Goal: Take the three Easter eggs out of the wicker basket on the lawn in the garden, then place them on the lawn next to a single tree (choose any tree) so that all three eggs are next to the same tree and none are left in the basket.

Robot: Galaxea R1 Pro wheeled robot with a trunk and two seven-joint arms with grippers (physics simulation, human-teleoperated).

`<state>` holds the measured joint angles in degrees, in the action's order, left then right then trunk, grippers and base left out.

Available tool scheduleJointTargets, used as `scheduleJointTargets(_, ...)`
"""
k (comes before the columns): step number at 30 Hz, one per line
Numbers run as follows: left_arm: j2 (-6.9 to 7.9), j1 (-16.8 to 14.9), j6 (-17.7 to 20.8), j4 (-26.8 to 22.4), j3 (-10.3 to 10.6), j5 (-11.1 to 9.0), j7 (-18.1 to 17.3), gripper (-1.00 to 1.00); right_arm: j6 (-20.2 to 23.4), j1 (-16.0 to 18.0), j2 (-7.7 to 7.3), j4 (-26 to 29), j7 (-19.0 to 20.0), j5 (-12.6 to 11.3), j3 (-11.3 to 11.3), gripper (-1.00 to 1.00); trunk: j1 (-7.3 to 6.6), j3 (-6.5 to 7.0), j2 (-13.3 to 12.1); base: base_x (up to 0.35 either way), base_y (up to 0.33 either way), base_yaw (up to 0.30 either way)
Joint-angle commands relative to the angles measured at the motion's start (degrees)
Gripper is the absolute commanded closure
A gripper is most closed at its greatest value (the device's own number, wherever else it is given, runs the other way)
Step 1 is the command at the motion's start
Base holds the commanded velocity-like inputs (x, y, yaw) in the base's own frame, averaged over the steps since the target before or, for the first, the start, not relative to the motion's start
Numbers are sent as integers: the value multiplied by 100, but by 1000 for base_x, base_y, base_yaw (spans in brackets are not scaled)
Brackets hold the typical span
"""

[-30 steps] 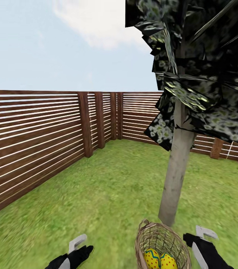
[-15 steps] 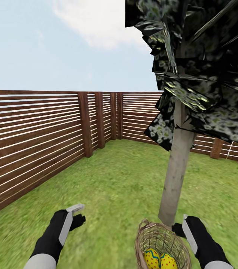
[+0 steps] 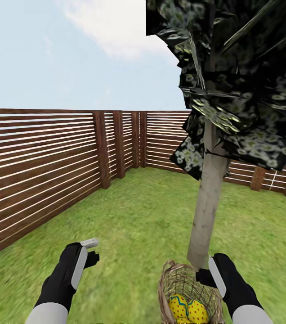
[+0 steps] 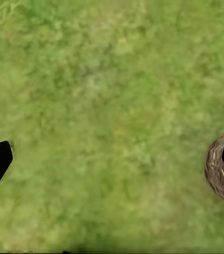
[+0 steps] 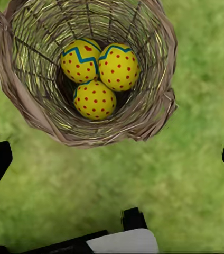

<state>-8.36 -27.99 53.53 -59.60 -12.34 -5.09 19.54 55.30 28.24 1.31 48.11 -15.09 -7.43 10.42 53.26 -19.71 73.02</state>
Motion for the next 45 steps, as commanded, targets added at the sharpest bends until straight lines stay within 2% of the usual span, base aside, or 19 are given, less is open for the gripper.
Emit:
scheduleJointTargets(1,-8,-5,18,-7,-14,-33,124,-100,23,4,24,-16,-48,-57,12,-100,-2,-7,5,-196,-243,0)
scheduleJointTargets(5,-12,-1,17,-8,-21,37,447,-100,51,5,155,-138,-51,-50,-9,-100,-2,-7,5,-178,-274,0)
scheduleJointTargets(7,-10,-3,13,-8,-17,49,505,-100,52,5,223,-156,-53,-28,-122,-100,-2,-7,5,-164,-290,0)
scheduleJointTargets(12,-10,-4,4,-8,-22,59,539,-100,25,6,287,-168,-52,14,-649,-100,-2,-15,5,-157,-297,79)
scheduleJointTargets(16,-14,-5,1,-8,-27,50,530,-100,18,6,296,-170,-48,16,-802,-100,-2,-28,5,-154,-299,225)
scheduleJointTargets(28,-15,-2,-9,1,-32,33,535,-100,16,6,310,-176,-46,8,-872,-100,-2,-66,5,-154,-256,270)
scheduleJointTargets(45,-19,-2,-9,1,-40,15,550,-100,15,6,357,-172,-45,-1,-912,-100,-2,-122,5,152,-224,277)
